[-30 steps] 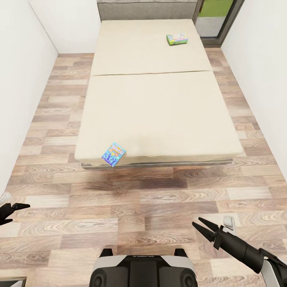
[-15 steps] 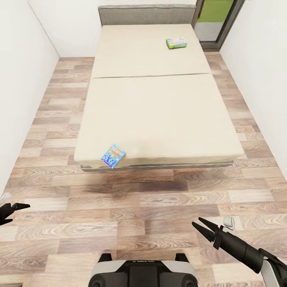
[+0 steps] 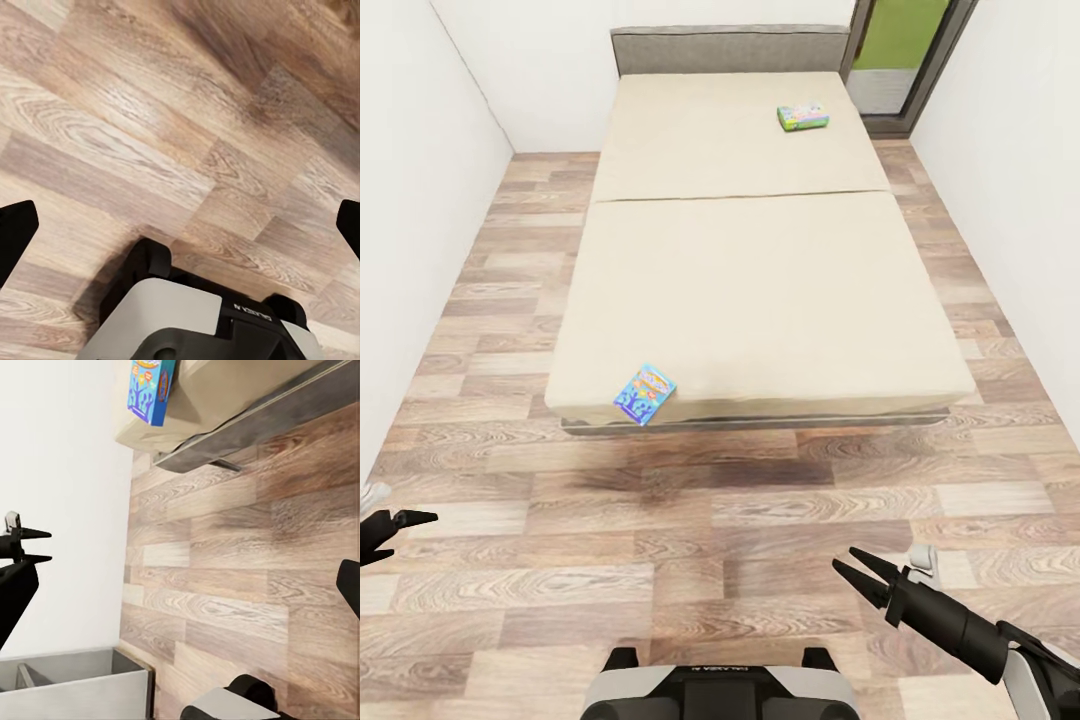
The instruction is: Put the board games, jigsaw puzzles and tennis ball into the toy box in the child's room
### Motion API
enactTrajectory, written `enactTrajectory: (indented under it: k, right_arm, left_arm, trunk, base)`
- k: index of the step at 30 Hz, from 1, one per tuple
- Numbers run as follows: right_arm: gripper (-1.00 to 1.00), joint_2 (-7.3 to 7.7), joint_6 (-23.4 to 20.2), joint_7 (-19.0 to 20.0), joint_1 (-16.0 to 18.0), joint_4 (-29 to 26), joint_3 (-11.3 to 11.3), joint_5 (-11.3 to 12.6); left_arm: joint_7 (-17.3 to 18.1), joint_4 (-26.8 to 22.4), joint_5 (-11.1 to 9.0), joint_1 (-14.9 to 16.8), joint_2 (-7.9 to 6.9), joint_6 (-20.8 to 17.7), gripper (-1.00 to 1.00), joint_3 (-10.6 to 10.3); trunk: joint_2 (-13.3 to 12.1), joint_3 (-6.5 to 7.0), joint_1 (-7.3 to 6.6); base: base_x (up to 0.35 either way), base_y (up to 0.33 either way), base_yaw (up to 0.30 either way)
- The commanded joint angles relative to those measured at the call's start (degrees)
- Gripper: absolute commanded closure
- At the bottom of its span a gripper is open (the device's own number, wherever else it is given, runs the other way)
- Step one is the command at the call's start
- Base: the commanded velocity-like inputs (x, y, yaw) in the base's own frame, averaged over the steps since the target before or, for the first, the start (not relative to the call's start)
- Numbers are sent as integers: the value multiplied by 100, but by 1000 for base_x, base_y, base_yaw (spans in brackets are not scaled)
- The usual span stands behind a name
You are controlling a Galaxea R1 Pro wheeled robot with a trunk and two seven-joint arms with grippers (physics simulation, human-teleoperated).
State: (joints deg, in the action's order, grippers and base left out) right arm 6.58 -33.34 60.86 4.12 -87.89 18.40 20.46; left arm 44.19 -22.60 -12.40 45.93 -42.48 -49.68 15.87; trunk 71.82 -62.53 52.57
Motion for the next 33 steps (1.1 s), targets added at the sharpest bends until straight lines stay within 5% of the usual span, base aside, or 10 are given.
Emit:
enactTrajectory:
  k: [1,33]
  right_arm:
    - [-100,1,-43,-11,2,0,0,33]
    - [-100,1,-41,-83,2,0,-15,39]
  left_arm:
    - [19,2,18,4,2,-24,-100,23]
    - [11,1,26,4,29,-15,-100,7]
  trunk:
    - [43,-11,23]
    - [1327,-286,726]
  base:
    - [0,0,59]
    - [0,0,52]
